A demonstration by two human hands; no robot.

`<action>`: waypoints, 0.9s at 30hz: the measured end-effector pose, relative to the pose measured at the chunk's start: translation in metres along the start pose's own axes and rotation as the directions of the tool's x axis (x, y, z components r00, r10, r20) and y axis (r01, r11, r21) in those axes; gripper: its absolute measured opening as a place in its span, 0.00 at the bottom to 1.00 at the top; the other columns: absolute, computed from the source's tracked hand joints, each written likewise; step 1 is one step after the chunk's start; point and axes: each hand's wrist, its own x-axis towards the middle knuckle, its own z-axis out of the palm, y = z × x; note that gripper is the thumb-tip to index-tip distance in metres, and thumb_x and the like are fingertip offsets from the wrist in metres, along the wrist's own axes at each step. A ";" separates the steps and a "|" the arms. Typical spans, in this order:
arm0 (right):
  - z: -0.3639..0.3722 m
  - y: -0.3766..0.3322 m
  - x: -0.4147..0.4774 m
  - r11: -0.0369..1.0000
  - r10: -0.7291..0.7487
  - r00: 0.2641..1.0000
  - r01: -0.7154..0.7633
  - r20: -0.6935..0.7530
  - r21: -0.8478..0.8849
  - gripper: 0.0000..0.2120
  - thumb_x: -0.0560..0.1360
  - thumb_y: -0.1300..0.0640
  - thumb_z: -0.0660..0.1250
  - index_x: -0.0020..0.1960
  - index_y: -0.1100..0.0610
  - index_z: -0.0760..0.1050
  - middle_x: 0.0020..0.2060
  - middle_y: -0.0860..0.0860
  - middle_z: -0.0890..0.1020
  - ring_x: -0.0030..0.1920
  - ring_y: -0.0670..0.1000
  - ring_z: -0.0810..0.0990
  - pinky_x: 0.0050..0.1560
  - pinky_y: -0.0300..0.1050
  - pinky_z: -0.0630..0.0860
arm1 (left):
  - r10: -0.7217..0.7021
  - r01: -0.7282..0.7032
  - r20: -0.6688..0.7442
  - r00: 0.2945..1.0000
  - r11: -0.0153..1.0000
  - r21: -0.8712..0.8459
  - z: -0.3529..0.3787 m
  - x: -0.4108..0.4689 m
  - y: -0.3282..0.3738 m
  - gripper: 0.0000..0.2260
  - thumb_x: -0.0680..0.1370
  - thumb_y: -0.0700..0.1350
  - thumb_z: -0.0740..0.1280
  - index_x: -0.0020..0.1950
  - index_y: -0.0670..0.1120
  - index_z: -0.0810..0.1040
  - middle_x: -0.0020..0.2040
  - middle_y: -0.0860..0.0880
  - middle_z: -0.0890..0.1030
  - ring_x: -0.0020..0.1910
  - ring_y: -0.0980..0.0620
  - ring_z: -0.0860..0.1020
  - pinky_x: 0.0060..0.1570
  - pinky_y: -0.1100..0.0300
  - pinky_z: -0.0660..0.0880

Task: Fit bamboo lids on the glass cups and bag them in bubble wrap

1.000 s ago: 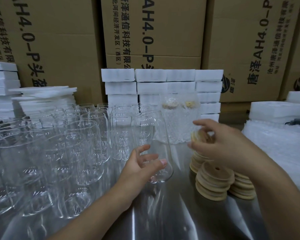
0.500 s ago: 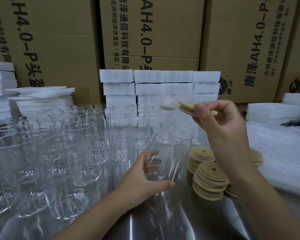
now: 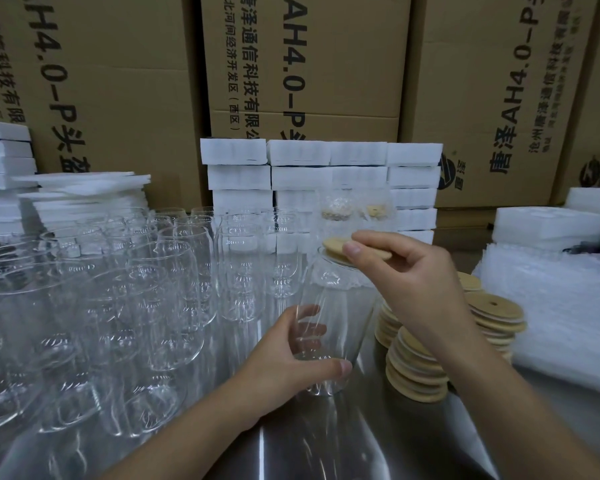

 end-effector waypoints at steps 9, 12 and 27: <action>0.006 0.002 -0.002 0.999 -0.043 0.997 0.045 0.068 -0.028 0.13 0.61 0.36 0.67 0.43 0.37 0.80 0.41 0.28 0.81 0.56 0.32 0.77 0.59 0.34 0.74 | -0.010 0.011 0.024 1.000 1.000 -0.016 0.000 -0.004 0.004 0.38 0.53 0.57 0.79 0.61 0.61 0.71 0.58 0.55 0.79 0.55 0.64 0.79 0.50 0.61 0.79; 0.006 0.002 -0.001 0.998 -0.063 0.995 0.064 0.079 -0.013 0.08 0.62 0.39 0.68 0.41 0.36 0.80 0.41 0.28 0.81 0.55 0.33 0.77 0.57 0.33 0.74 | -0.012 0.013 0.027 1.000 1.000 -0.019 0.000 -0.003 0.004 0.38 0.53 0.57 0.79 0.61 0.61 0.70 0.58 0.56 0.79 0.55 0.63 0.79 0.49 0.62 0.79; 0.014 0.015 -0.001 0.997 -0.059 0.997 0.055 0.057 0.060 0.06 0.61 0.38 0.69 0.38 0.33 0.81 0.43 0.30 0.82 0.58 0.36 0.77 0.64 0.42 0.73 | -0.027 0.028 0.014 1.000 0.997 -0.070 0.000 -0.001 0.000 0.37 0.53 0.56 0.80 0.60 0.63 0.72 0.57 0.55 0.80 0.54 0.58 0.81 0.44 0.63 0.78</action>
